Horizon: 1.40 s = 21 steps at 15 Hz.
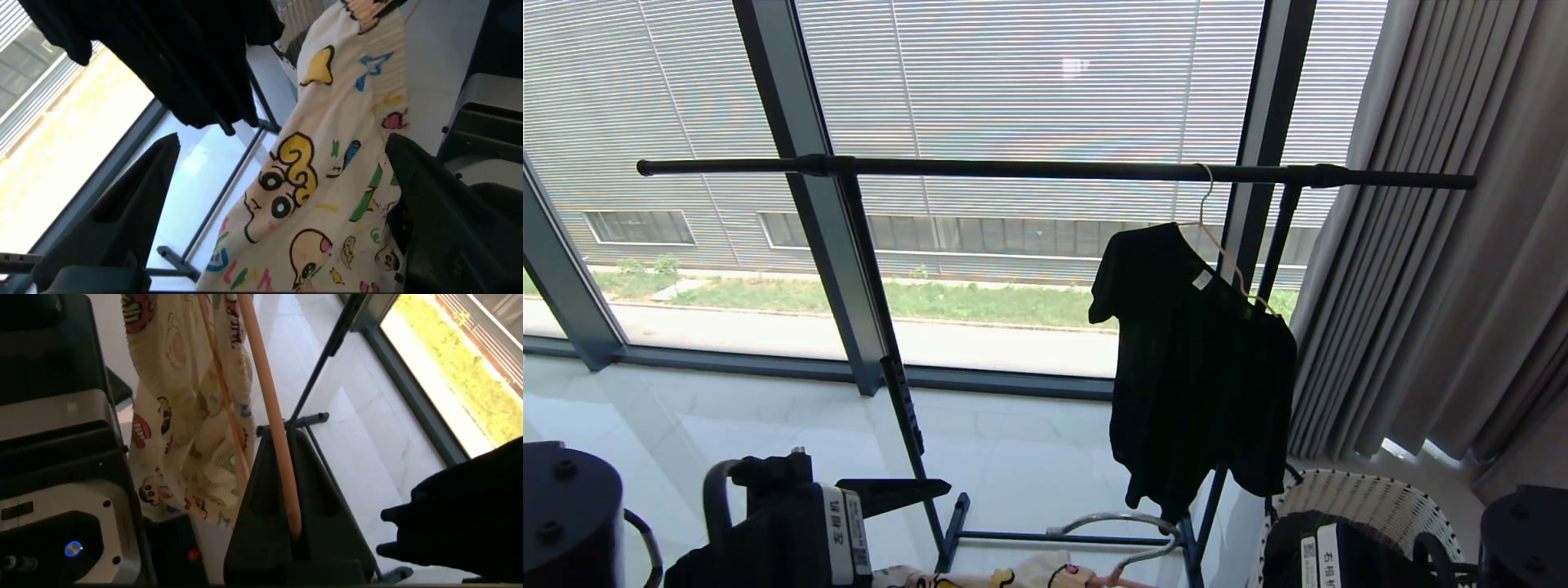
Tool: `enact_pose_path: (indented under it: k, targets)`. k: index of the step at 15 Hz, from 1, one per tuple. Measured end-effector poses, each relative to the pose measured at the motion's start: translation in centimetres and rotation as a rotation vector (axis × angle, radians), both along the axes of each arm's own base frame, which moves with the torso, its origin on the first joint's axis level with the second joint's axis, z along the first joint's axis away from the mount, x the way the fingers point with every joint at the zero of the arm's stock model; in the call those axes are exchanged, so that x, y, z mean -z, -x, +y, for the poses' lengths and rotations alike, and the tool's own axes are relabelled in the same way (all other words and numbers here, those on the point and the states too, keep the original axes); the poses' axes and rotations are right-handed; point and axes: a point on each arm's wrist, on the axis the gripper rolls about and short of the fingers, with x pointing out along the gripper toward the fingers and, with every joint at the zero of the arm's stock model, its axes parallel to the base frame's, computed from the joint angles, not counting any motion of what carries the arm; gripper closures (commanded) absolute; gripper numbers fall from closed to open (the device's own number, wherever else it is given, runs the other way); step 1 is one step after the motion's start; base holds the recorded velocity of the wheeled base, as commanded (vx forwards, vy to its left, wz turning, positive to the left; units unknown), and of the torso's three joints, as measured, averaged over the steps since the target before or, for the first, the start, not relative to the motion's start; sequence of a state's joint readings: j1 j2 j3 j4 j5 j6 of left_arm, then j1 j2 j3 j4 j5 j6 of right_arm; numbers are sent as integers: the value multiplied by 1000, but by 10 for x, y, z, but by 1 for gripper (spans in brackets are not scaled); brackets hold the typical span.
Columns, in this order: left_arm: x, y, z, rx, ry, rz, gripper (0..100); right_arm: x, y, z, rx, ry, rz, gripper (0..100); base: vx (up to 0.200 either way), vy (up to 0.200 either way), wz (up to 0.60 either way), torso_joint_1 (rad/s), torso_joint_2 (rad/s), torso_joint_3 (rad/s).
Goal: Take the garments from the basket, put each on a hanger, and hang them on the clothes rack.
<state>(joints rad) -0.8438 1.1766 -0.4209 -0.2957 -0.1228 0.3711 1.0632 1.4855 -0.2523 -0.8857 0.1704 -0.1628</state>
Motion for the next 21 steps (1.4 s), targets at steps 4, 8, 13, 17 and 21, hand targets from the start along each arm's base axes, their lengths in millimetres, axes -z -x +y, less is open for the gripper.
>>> enact_pose_path:
  k: [4, 8, 13, 17, 21]
  targets:
    - [14, -4, -5, -37, -73, 32, 100, -8, 4, 9, -29, -27, -21, 100, 0, 0, 0, 0, 0, 0]
    - [17, -6, -6, -50, -92, 36, 100, -11, 7, 14, -49, -39, -26, 100, 0, 0, 0, 0, 0, 0]
    - [18, -6, -6, -45, -98, 31, 100, -10, 6, 15, 8, -29, -44, 0, 0, 0, 0, 0, 0, 0]
    - [19, -5, -5, -51, -102, 31, 100, -7, 4, 14, 60, -8, -53, 0, 0, 0, 0, 0, 0, 0]
    - [31, -2, 10, -192, -141, -16, 100, -7, -6, 8, 191, 9, -78, 0, 0, 0, 0, 0, 0, 0]
